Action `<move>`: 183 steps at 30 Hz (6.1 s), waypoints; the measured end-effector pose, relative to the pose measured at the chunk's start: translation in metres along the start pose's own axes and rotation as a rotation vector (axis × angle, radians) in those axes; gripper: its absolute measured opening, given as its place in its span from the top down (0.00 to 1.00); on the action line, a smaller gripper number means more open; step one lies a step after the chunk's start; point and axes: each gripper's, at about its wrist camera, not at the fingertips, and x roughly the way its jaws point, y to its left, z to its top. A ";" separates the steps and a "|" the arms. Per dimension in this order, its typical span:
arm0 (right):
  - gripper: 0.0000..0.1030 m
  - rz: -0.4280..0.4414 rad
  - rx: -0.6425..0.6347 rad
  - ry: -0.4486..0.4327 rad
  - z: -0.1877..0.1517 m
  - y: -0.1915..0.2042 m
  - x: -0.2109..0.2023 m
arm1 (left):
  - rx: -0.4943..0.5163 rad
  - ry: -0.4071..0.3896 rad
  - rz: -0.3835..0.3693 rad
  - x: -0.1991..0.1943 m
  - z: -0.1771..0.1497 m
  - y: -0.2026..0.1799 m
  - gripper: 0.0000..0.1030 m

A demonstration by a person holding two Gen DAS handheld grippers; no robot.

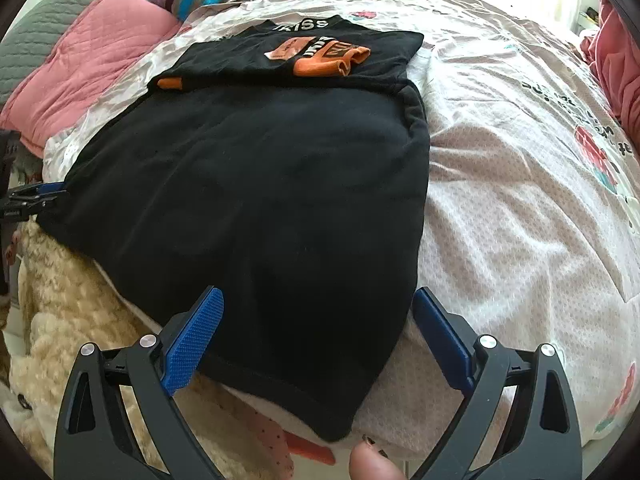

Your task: Fold small clothes

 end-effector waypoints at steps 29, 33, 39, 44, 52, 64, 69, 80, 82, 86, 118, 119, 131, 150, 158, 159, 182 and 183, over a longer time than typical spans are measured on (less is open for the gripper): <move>0.92 0.115 -0.073 -0.031 -0.012 -0.005 -0.017 | -0.004 -0.065 -0.093 -0.006 0.004 -0.011 0.98; 0.93 0.172 -0.058 -0.100 0.001 -0.006 -0.030 | -0.063 -0.119 -0.186 -0.027 0.018 0.000 0.98; 0.93 0.204 -0.055 -0.250 0.036 -0.010 -0.054 | -0.080 -0.223 -0.207 -0.055 0.043 0.001 0.98; 0.93 0.206 -0.048 -0.338 0.065 -0.009 -0.055 | -0.111 -0.277 -0.231 -0.061 0.063 0.001 0.98; 0.93 0.203 0.001 -0.391 0.088 -0.015 -0.047 | -0.106 -0.323 -0.230 -0.065 0.087 -0.002 0.98; 0.93 0.159 0.108 -0.507 0.120 -0.053 -0.059 | -0.209 -0.367 -0.261 -0.055 0.121 0.021 0.98; 0.93 0.132 0.151 -0.526 0.135 -0.067 -0.055 | -0.228 -0.373 -0.229 -0.048 0.142 0.028 0.98; 0.93 0.042 0.187 -0.507 0.180 -0.083 -0.023 | -0.244 -0.390 -0.168 -0.019 0.191 0.036 0.98; 0.93 0.023 0.203 -0.487 0.185 -0.088 -0.012 | -0.244 -0.388 -0.162 -0.013 0.198 0.036 0.98; 0.93 0.014 0.246 -0.440 0.193 -0.100 0.011 | -0.249 -0.382 -0.144 0.003 0.214 0.038 0.98; 0.54 -0.221 0.080 -0.473 0.154 -0.049 0.007 | -0.025 -0.435 0.026 -0.003 0.182 -0.029 0.53; 0.60 -0.216 0.063 -0.461 0.152 -0.046 0.008 | -0.013 -0.424 0.019 -0.001 0.178 -0.034 0.53; 0.71 -0.215 -0.069 -0.284 0.144 -0.022 0.061 | 0.058 -0.274 0.049 0.059 0.146 -0.059 0.73; 0.73 -0.211 0.099 -0.235 0.247 -0.067 0.119 | -0.083 -0.327 0.072 0.077 0.226 -0.023 0.66; 0.70 -0.271 0.177 -0.292 0.250 -0.091 0.109 | -0.194 -0.432 0.077 0.059 0.232 0.014 0.56; 0.70 -0.274 0.181 -0.305 0.248 -0.093 0.105 | -0.202 -0.433 0.090 0.058 0.230 0.020 0.55; 0.93 -0.232 0.298 -0.361 0.239 -0.123 0.087 | -0.117 -0.449 0.193 0.059 0.235 0.025 0.97; 0.93 -0.238 0.302 -0.352 0.240 -0.125 0.090 | -0.114 -0.437 0.205 0.062 0.235 0.026 0.97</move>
